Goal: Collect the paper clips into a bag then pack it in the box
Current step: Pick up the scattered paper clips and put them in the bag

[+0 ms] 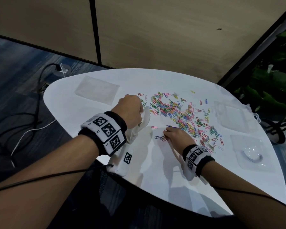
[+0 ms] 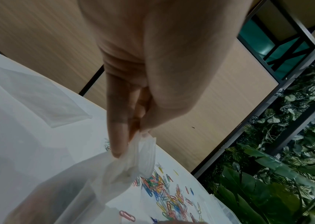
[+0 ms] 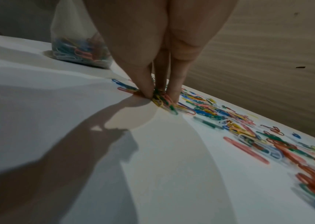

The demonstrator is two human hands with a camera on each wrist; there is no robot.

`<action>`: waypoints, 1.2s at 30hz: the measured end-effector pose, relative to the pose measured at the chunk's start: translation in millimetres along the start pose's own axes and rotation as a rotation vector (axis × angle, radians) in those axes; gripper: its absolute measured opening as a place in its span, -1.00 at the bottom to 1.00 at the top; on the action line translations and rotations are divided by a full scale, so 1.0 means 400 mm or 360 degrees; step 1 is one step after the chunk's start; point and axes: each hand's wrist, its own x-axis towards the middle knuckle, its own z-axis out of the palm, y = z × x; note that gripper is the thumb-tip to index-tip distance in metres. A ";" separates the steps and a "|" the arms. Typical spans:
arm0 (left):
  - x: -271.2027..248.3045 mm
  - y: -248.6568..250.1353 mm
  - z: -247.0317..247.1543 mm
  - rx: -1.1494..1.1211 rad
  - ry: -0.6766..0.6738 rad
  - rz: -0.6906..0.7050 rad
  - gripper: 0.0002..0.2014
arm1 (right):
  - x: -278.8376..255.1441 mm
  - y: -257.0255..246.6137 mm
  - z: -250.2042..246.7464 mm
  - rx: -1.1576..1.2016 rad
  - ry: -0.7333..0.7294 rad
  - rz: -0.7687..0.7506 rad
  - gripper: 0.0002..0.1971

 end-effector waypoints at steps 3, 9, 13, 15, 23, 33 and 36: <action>0.008 0.003 0.010 0.0031 -0.0016 0.0018 -0.65 | 0.009 0.012 -0.017 0.0151 0.0053 0.0229 -0.82; 0.014 0.007 0.013 0.0039 -0.0008 0.0020 -0.66 | 0.028 0.072 -0.091 0.1053 0.0144 0.1104 -0.82; 0.013 0.010 0.017 0.0058 -0.0003 0.0018 -0.68 | 0.040 0.067 -0.155 0.1981 0.0353 0.1238 -0.82; 0.014 0.012 0.017 0.0046 -0.0006 0.0018 -0.67 | 0.049 0.035 -0.192 0.2450 0.0453 0.1143 -0.80; 0.020 0.013 0.027 -0.0014 0.0025 -0.0041 -0.71 | 0.061 -0.118 -0.276 0.3223 0.0434 0.0999 -0.75; 0.026 0.012 0.034 -0.0193 0.0085 -0.0081 -0.74 | 0.089 -0.230 -0.226 0.2528 0.0316 0.1018 -0.74; 0.027 0.009 0.030 -0.0178 0.0065 -0.0096 -0.74 | 0.096 -0.230 -0.218 0.1763 0.0222 0.0785 -0.72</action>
